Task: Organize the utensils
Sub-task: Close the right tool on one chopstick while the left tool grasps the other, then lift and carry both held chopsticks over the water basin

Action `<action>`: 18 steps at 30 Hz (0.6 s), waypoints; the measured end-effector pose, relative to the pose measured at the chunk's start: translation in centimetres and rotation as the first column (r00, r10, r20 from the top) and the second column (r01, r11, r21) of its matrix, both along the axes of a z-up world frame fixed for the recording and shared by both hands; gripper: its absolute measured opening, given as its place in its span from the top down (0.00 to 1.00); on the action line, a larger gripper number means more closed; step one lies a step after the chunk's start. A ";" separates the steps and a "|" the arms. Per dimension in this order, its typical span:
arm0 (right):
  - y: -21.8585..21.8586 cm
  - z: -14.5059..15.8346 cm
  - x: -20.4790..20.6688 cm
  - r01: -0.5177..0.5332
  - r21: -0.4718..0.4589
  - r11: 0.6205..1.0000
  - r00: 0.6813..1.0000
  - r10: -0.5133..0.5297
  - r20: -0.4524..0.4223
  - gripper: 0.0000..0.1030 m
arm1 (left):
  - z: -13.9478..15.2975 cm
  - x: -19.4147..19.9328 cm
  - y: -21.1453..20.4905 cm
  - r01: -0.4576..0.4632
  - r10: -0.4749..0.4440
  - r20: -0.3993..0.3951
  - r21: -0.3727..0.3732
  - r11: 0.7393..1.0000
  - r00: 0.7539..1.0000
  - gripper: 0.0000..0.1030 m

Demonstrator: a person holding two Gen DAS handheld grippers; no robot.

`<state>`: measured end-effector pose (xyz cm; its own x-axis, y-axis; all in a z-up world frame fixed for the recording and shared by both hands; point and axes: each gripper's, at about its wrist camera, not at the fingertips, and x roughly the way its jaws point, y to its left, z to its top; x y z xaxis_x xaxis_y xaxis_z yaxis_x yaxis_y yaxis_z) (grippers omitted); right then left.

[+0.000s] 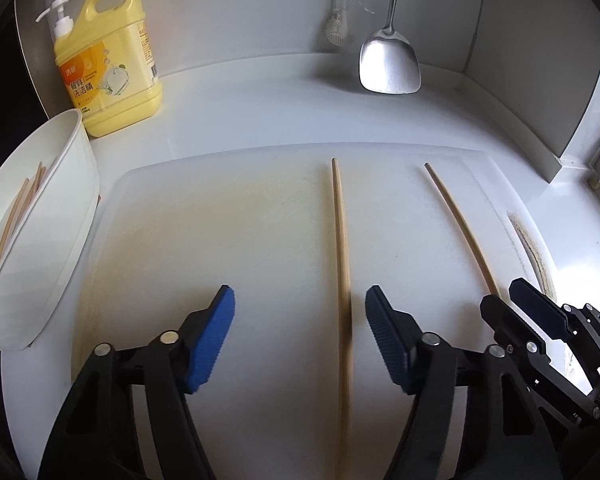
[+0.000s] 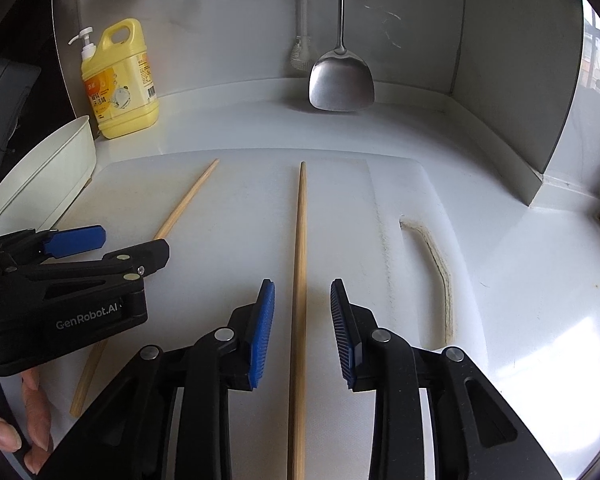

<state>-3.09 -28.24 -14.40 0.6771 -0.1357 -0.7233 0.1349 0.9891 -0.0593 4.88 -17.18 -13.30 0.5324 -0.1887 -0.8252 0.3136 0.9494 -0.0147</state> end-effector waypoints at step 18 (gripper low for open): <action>0.6 1.2 -0.5 -0.033 0.135 0.990 0.999 0.032 0.009 0.94 | 1.5 -1.5 0.4 0.034 -0.039 -0.057 -0.085 0.996 0.998 0.93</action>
